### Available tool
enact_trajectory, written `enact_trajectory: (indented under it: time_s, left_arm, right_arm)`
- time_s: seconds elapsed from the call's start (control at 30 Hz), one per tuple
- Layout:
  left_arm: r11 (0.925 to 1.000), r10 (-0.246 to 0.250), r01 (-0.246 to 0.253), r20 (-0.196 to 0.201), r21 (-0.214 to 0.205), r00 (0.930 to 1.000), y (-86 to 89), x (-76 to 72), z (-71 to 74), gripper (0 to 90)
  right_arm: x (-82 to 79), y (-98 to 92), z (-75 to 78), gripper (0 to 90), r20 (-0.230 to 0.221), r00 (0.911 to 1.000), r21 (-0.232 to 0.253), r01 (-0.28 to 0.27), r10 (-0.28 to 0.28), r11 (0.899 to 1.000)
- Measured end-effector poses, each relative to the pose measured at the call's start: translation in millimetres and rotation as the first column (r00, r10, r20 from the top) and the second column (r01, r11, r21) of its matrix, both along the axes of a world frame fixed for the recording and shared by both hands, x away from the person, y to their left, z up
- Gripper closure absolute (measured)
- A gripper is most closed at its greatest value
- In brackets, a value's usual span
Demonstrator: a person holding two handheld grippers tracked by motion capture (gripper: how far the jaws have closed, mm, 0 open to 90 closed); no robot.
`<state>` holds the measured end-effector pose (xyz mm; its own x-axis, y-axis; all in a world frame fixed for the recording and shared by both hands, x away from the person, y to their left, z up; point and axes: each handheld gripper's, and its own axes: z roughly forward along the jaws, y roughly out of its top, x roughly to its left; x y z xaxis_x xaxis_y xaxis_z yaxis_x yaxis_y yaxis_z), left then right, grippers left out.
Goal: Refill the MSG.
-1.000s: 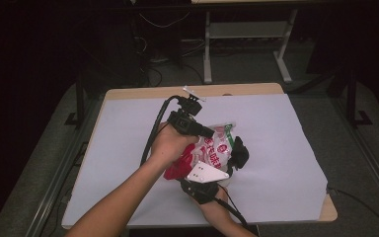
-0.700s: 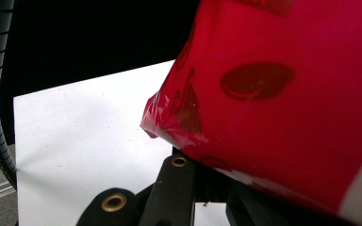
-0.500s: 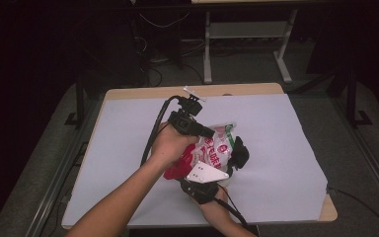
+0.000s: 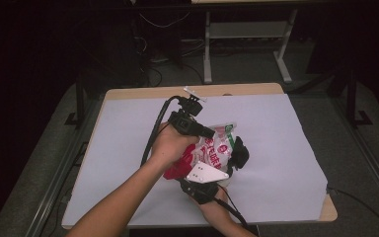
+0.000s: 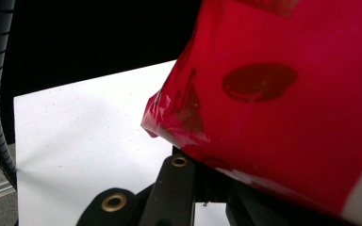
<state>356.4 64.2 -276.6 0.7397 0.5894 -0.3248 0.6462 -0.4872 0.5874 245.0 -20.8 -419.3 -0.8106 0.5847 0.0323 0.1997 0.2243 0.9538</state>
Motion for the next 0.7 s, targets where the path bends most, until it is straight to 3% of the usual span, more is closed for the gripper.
enact_trajectory:
  time_s: [0.7]
  left_arm:
    - [0.9999, -0.006, 0.006, 0.002, 0.013, 1.0, -2.3, 0.9, -0.2, 89.8]
  right_arm:
    - [0.3, 0.5, 0.3, 90.0, 0.003, 1.0, 0.001, -0.002, 0.002, 1.0]
